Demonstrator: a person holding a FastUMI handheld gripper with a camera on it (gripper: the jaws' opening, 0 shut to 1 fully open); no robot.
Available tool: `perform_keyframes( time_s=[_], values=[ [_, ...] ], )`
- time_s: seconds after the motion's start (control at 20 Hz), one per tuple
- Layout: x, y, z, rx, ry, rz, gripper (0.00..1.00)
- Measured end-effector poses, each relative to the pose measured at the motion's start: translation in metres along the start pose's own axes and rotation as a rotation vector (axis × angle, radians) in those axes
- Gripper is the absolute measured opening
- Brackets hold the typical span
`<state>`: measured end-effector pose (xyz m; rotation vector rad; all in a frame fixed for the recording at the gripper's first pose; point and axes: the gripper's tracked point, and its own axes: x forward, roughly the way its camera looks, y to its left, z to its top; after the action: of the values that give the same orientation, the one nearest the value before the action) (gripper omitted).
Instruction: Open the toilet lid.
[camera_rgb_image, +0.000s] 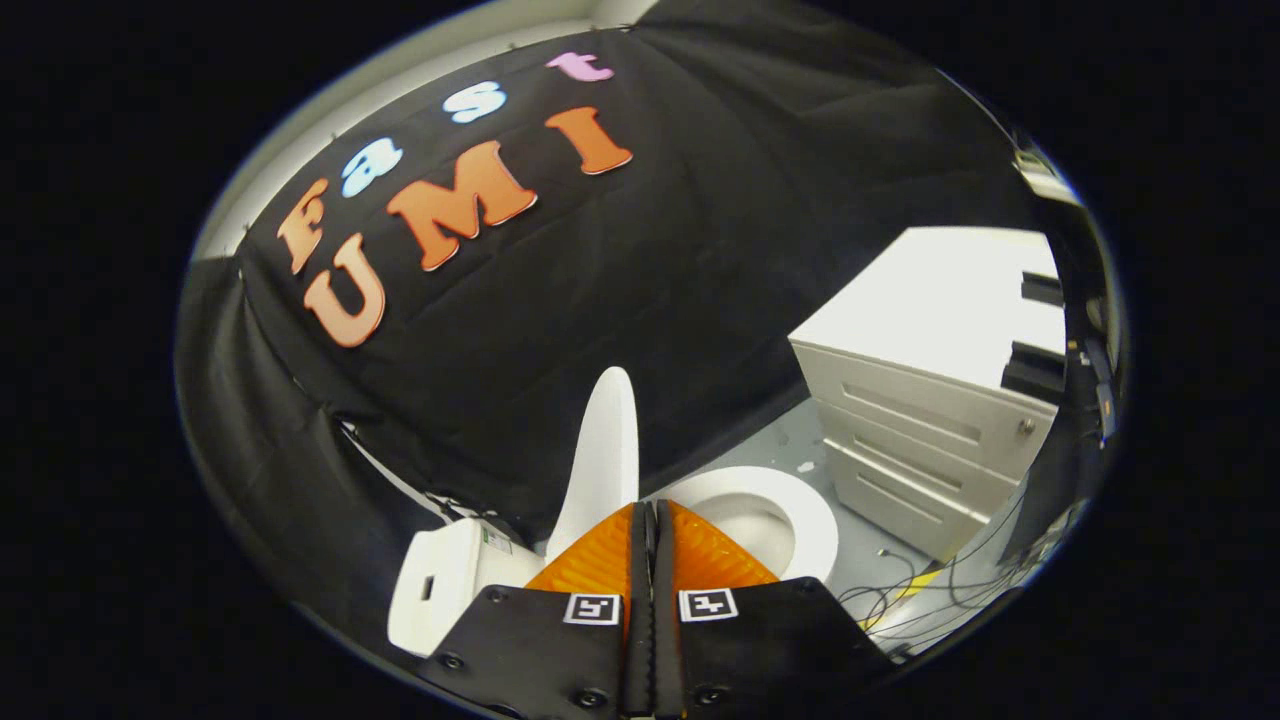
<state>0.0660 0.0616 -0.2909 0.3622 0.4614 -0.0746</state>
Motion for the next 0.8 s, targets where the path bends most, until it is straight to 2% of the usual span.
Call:
perform_keyframes(
  time_s=[0.55, 0.8],
  values=[
    [-0.035, 0.124, 0.006, -0.153, -0.044, 0.128, 0.08],
    [-0.047, 0.175, -0.001, -0.262, -0.058, 0.167, 0.08]
  ],
)
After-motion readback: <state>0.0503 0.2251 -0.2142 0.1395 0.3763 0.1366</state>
